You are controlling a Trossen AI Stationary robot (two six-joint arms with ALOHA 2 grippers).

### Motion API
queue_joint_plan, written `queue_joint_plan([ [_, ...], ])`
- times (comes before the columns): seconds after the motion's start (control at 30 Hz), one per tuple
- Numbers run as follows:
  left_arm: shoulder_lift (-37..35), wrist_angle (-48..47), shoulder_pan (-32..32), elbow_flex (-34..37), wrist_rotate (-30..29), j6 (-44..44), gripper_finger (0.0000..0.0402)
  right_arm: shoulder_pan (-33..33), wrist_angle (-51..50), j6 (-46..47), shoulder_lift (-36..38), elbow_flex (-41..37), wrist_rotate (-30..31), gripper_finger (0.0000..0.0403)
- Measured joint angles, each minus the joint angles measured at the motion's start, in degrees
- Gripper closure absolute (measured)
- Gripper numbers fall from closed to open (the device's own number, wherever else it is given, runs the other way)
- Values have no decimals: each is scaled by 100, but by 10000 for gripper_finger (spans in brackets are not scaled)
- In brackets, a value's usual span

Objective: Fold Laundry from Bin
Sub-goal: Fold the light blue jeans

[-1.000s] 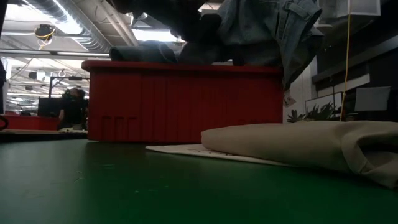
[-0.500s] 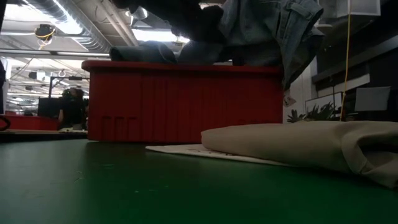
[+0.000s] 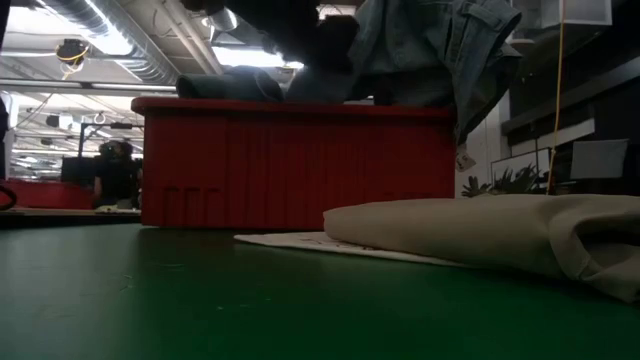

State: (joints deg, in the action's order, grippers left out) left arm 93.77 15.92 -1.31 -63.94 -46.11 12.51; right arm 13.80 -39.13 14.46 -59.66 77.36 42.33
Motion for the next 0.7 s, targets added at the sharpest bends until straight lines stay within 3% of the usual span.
queue_joint_plan([
  [0.2, 210, 37, -278, 0, 533, -349, 169, 4, 0, 0, -2, 0, 0, 398],
  [0.53, 427, 319, -563, 0, 536, -340, 173, 4, 4, 0, -2, 0, -96, 398],
  [0.7, 427, 611, -696, 0, 554, -306, 204, 4, 7, 0, -2, 0, -97, 398],
])
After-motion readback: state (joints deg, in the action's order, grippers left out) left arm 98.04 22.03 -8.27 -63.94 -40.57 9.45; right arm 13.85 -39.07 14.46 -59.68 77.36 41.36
